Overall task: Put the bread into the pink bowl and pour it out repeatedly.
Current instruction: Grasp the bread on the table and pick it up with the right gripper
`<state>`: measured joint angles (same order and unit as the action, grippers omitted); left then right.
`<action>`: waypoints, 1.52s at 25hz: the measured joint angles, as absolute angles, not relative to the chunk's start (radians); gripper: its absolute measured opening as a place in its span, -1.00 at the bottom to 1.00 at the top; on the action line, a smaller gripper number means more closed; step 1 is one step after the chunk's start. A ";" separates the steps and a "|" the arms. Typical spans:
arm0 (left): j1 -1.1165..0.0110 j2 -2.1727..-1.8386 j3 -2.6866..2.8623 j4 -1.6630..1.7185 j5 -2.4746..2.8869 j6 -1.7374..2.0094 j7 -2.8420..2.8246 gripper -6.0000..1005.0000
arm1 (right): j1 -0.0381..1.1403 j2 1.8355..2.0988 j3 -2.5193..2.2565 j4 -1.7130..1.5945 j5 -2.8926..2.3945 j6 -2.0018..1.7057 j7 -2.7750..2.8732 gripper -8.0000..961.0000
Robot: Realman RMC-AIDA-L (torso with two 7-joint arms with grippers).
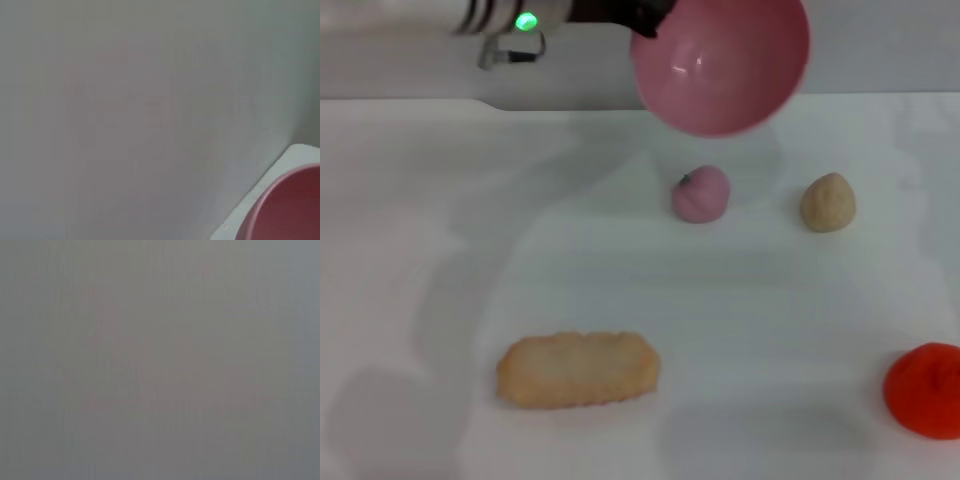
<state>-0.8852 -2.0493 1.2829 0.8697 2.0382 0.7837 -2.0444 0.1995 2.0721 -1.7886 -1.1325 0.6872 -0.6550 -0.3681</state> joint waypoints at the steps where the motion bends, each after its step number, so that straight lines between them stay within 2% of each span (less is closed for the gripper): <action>1: -0.892 -2.048 1.251 0.869 2.058 0.811 -2.053 -0.90 | 0.201 2.072 -1.789 -1.126 0.687 -0.655 -0.368 -0.10; 5: -0.940 -2.028 1.113 0.874 2.273 0.960 -2.179 -0.90 | 0.206 2.071 -1.789 -1.102 0.687 -0.648 -0.368 -0.10; 10: -0.978 -1.985 1.009 0.880 2.430 1.154 -2.265 -0.90 | 0.215 2.068 -1.775 -1.082 0.689 -0.591 -0.368 -0.10; 17: -0.980 -1.930 0.957 0.887 2.462 1.340 -2.284 -0.90 | 0.304 2.065 -1.661 -1.039 0.692 -0.280 -0.369 -0.10; 19: -0.980 -1.930 0.957 0.887 2.462 1.340 -2.284 -0.90 | 0.349 2.055 -1.616 -1.038 0.689 -0.101 -0.378 -0.10; 24: -0.961 -1.922 0.936 0.907 2.508 1.384 -2.303 -0.90 | 0.458 2.007 -1.580 -1.063 0.687 0.357 -0.430 -0.09; 26: -0.949 -1.920 0.930 0.912 2.514 1.388 -2.305 -0.90 | 0.492 2.002 -1.564 -1.103 0.690 0.565 -0.493 -0.09; 28: -0.938 -1.918 0.926 0.915 2.516 1.387 -2.302 -0.90 | 0.522 2.006 -1.529 -1.152 0.693 0.776 -0.562 -0.09; 32: -0.923 -1.914 0.924 0.919 2.517 1.381 -2.294 -0.90 | 0.589 2.035 -1.466 -1.261 0.697 1.176 -0.659 -0.09; 38: -0.915 -1.913 0.923 0.920 2.518 1.376 -2.274 -0.90 | 0.688 2.048 -1.448 -1.286 0.827 1.504 -0.756 -0.09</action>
<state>-0.9153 -1.9132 0.9233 0.9200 2.5182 1.3761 -2.2738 0.6884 2.0478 -1.4476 -1.2862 0.8272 1.5040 -0.7559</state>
